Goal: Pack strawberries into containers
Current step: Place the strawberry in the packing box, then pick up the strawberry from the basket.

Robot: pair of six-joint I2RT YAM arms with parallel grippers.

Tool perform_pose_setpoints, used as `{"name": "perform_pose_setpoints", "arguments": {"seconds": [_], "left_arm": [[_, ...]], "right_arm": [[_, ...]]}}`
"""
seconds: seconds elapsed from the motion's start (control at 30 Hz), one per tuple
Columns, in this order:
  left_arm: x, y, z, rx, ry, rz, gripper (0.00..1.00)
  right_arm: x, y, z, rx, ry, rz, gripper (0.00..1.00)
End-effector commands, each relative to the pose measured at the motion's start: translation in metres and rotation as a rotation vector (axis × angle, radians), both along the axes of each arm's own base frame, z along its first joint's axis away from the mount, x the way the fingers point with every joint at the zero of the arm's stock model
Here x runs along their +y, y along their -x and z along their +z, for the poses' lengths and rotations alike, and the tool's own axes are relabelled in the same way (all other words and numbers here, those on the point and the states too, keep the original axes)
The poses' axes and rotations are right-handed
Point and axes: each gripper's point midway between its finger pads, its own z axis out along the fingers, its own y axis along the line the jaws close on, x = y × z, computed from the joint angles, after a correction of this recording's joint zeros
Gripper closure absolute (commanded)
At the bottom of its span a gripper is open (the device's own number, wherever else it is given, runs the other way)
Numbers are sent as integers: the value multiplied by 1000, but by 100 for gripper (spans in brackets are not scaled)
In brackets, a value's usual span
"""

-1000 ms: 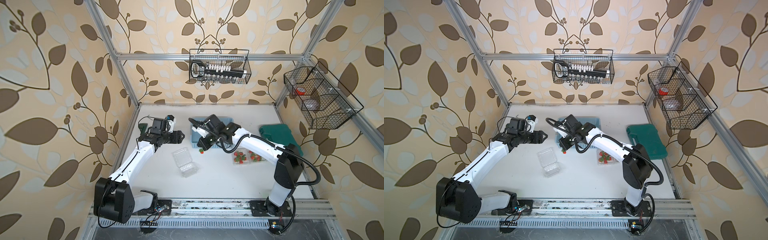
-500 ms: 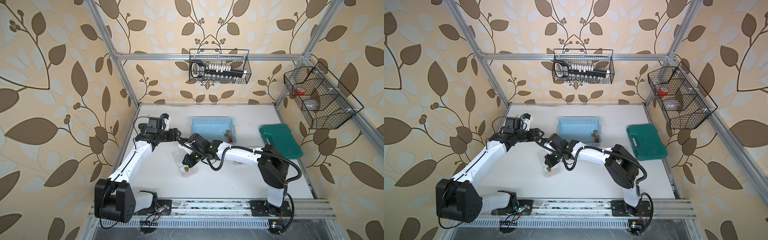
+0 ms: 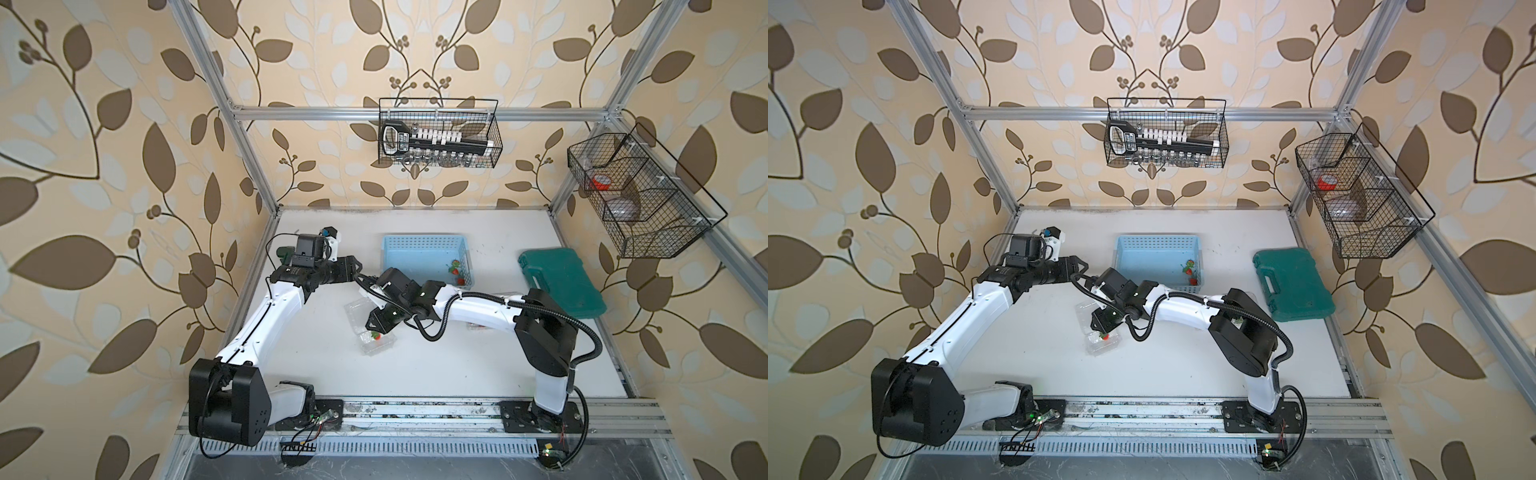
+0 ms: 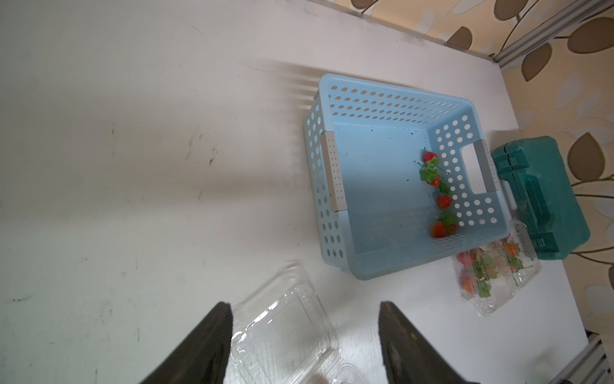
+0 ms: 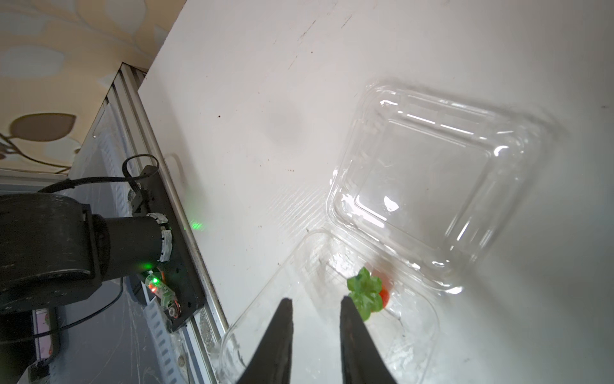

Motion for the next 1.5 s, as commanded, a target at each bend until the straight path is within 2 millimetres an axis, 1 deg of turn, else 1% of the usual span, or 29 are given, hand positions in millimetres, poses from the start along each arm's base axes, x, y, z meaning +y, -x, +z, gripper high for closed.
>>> {"name": "perform_pose_setpoints", "arguments": {"seconds": [0.0,0.07,0.1,0.13,0.2,0.27,0.37,0.4,0.47,0.57,0.67,0.77,0.87,0.97,1.13,1.3,1.47], "left_arm": [[-2,-3,21,-63,23,-13,29],[-3,-3,22,-64,24,-14,29],[-3,-3,22,-65,25,-15,29],[-3,-3,22,-64,26,-17,29],[-4,-3,23,-68,26,-26,29],[-4,-3,23,-69,25,-29,29],[-6,-1,24,-75,20,-41,29],[-7,-1,24,-77,21,-45,29],[-10,0,25,-81,18,-57,29],[-13,2,26,-85,8,-67,29],[-15,4,26,-87,0,-75,29],[-18,6,25,-83,-8,-87,29],[-21,6,24,-82,-15,-98,29],[-21,6,23,-79,-16,-99,29],[-21,6,22,-77,-20,-100,29],[-21,5,20,-74,-20,-102,30],[-21,5,18,-68,-23,-100,30]], "right_arm": [[-27,-25,19,-39,-5,-86,73],[-46,-46,38,-70,-30,-152,72],[-57,-56,42,-77,-24,-188,71],[-72,-70,44,-87,2,-236,70],[-106,-96,42,-88,77,-336,68],[-148,-123,37,-83,177,-449,67],[-201,-151,33,-103,316,-566,63],[-216,-157,30,-104,371,-594,63],[-244,-174,28,-145,478,-652,61],[-268,-193,24,-166,576,-696,59],[-274,-207,10,-162,633,-679,59],[-276,-215,-7,-155,709,-634,59],[-269,-219,-17,-147,723,-573,58],[-263,-224,-23,-161,722,-511,57],[-263,-223,-37,-165,762,-418,54],[-260,-220,-44,-167,771,-362,54],[-263,-221,-55,-172,814,-323,54]]}}
